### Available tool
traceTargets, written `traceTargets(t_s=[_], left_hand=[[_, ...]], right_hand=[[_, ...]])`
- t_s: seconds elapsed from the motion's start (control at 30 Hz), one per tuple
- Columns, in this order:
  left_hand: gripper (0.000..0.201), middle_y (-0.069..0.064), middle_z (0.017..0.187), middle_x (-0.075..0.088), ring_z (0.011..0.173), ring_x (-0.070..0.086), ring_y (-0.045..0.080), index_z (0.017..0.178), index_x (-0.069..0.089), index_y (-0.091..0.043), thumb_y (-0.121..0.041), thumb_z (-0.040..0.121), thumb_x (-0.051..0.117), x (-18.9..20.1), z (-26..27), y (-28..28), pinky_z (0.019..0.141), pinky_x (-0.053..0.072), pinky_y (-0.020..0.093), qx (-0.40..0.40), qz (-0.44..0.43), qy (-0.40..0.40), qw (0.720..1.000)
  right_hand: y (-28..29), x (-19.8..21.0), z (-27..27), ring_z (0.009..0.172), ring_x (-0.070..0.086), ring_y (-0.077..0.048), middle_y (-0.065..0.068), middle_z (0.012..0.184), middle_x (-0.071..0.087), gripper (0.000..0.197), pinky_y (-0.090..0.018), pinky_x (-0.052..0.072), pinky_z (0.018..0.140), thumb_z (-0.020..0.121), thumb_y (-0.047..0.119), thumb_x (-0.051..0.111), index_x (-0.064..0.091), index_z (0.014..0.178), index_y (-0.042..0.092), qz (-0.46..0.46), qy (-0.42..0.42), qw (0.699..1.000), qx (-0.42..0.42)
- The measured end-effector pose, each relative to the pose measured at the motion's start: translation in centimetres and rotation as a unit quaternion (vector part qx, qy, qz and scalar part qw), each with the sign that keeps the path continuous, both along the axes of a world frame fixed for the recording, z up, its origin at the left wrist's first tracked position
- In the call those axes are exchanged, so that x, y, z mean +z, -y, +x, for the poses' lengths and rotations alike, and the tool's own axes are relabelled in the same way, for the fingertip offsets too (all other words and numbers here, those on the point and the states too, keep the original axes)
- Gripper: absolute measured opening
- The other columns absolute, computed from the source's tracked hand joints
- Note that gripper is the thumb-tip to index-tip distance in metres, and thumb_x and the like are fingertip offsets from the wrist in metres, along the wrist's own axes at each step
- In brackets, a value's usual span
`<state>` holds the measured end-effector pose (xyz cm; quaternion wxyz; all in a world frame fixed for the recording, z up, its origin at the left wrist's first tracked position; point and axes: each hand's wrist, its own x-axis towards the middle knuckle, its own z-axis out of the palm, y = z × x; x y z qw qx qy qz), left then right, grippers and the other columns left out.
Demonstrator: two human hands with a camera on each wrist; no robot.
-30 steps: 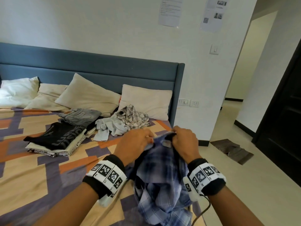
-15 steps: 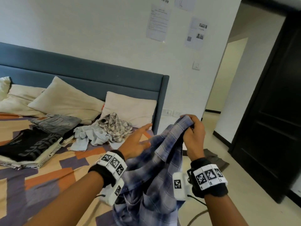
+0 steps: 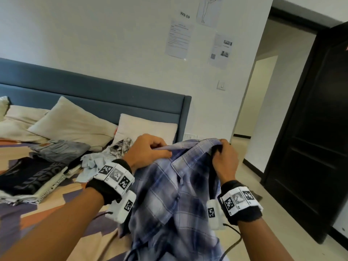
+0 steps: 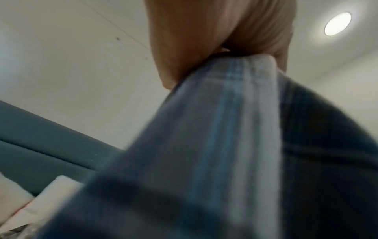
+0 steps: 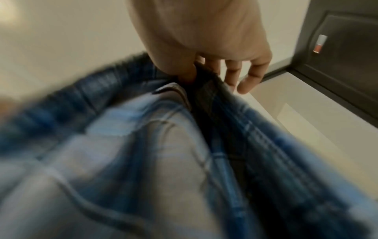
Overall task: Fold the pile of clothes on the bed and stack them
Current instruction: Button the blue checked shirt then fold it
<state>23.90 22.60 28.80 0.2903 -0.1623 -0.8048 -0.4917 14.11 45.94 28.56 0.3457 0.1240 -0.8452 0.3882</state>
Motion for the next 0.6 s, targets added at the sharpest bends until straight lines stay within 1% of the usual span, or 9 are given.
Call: traceTargets(t_s=[0.1,0.17,0.23,0.27,0.33,0.4,0.47,0.53,0.6], left_hand=[[0.028,0.007,0.067,0.053,0.065,0.048,0.015,0.074,0.066,-0.007,-0.034,0.069,0.070,1.9,3.2,-0.4,0.064,0.038,0.026,-0.110,0.019,0.029,0.993],[0.034,0.014,0.093,0.062,0.085,0.058,0.024,0.102,0.065,-0.003,-0.022,0.074,0.070,1.2,4.6,-0.6,0.079,0.046,0.036,-0.204,0.040,0.109,0.972],[0.048,0.013,0.123,0.062,0.112,0.060,0.029,0.123,0.059,-0.016,-0.010,0.077,0.072,-0.7,5.5,-0.8,0.096,0.049,0.040,-0.246,0.026,0.228,0.942],[0.049,0.006,0.125,0.064,0.114,0.061,0.023,0.121,0.059,-0.022,-0.006,0.077,0.073,-1.8,5.9,-0.8,0.098,0.050,0.036,-0.242,-0.002,0.280,0.929],[0.040,-0.012,0.105,0.072,0.099,0.067,0.006,0.108,0.064,-0.026,-0.003,0.077,0.075,-4.0,6.3,-0.2,0.091,0.052,0.026,-0.221,-0.039,0.329,0.917],[0.034,-0.018,0.093,0.073,0.089,0.068,0.000,0.102,0.065,-0.024,-0.008,0.076,0.079,-5.0,6.8,1.3,0.085,0.051,0.022,-0.197,-0.024,0.331,0.922],[0.051,-0.004,0.101,0.075,0.095,0.070,0.014,0.105,0.067,-0.017,-0.030,0.061,0.091,-4.5,7.2,3.1,0.085,0.054,0.029,-0.177,0.033,0.317,0.931],[0.074,0.009,0.102,0.074,0.093,0.070,0.025,0.098,0.074,-0.012,-0.053,0.040,0.094,-2.8,7.2,4.9,0.087,0.056,0.039,-0.096,0.094,0.225,0.965],[0.068,0.017,0.094,0.073,0.085,0.068,0.025,0.092,0.074,-0.007,-0.052,0.044,0.090,0.4,7.8,6.2,0.083,0.054,0.044,-0.006,0.131,0.072,0.989]], right_hand=[[2.3,-0.4,0.3,0.106,0.058,-0.041,-0.019,0.110,0.064,0.024,-0.044,0.045,0.083,0.099,0.018,0.046,0.057,0.119,0.010,0.090,0.023,0.996,-0.005],[4.1,0.5,0.8,0.108,0.058,-0.043,-0.022,0.117,0.063,0.025,-0.042,0.045,0.086,0.101,0.019,0.046,0.056,0.122,0.009,0.023,0.045,0.997,0.061],[5.4,2.3,1.4,0.109,0.058,-0.044,-0.024,0.118,0.063,0.025,-0.040,0.044,0.086,0.102,0.018,0.045,0.058,0.120,0.006,-0.047,0.034,0.993,0.099],[5.8,3.3,1.6,0.107,0.059,-0.043,-0.024,0.116,0.064,0.024,-0.038,0.043,0.083,0.102,0.019,0.045,0.059,0.116,0.005,-0.061,0.019,0.992,0.108],[6.0,5.4,2.0,0.105,0.059,-0.042,-0.023,0.113,0.064,0.024,-0.036,0.040,0.079,0.102,0.020,0.044,0.058,0.112,0.005,-0.070,-0.009,0.991,0.112],[5.5,7.1,2.3,0.105,0.057,-0.042,-0.024,0.114,0.063,0.024,-0.035,0.037,0.077,0.102,0.019,0.043,0.056,0.114,0.003,-0.077,-0.024,0.992,0.098],[4.9,8.2,2.3,0.108,0.055,-0.043,-0.025,0.117,0.061,0.025,-0.038,0.038,0.081,0.102,0.017,0.041,0.055,0.115,0.000,-0.095,-0.024,0.992,0.079],[4.4,8.6,2.1,0.111,0.055,-0.043,-0.024,0.120,0.061,0.027,-0.042,0.041,0.088,0.102,0.017,0.041,0.055,0.116,-0.001,-0.131,-0.005,0.990,0.059],[4.2,8.2,1.5,0.112,0.055,-0.043,-0.024,0.123,0.061,0.030,-0.047,0.045,0.095,0.101,0.021,0.041,0.057,0.118,0.002,-0.174,0.029,0.983,0.049]])
